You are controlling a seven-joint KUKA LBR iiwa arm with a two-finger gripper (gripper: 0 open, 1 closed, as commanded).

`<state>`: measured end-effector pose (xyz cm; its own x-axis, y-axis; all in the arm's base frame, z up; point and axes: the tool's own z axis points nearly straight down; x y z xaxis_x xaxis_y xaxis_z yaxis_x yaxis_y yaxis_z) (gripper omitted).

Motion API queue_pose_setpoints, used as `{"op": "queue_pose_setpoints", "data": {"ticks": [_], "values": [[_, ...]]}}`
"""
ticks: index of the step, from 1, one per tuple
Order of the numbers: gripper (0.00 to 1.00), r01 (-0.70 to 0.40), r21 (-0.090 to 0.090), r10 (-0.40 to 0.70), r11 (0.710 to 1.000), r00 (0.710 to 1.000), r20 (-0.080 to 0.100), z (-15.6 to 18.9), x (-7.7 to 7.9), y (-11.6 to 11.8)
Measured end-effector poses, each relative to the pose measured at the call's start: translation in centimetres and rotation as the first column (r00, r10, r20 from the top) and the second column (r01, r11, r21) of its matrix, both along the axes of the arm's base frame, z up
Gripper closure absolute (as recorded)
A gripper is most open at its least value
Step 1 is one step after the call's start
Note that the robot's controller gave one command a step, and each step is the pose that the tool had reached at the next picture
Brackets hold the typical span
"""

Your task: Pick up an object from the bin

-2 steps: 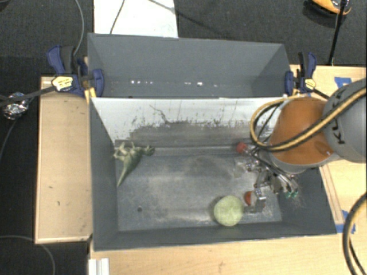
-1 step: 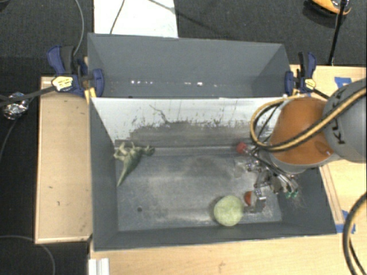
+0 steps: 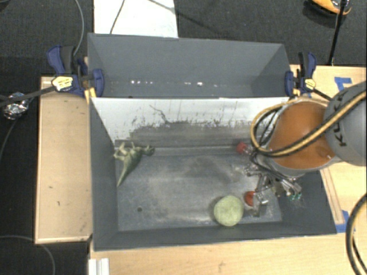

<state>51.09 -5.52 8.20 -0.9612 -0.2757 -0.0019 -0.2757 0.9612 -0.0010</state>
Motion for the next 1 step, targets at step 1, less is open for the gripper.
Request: {"op": "queue_pose_setpoints", "data": {"ticks": [1], "values": [[0.00,-0.225,0.000,0.225,0.974,0.974,-0.003,-0.44,-1.05,1.64]]}}
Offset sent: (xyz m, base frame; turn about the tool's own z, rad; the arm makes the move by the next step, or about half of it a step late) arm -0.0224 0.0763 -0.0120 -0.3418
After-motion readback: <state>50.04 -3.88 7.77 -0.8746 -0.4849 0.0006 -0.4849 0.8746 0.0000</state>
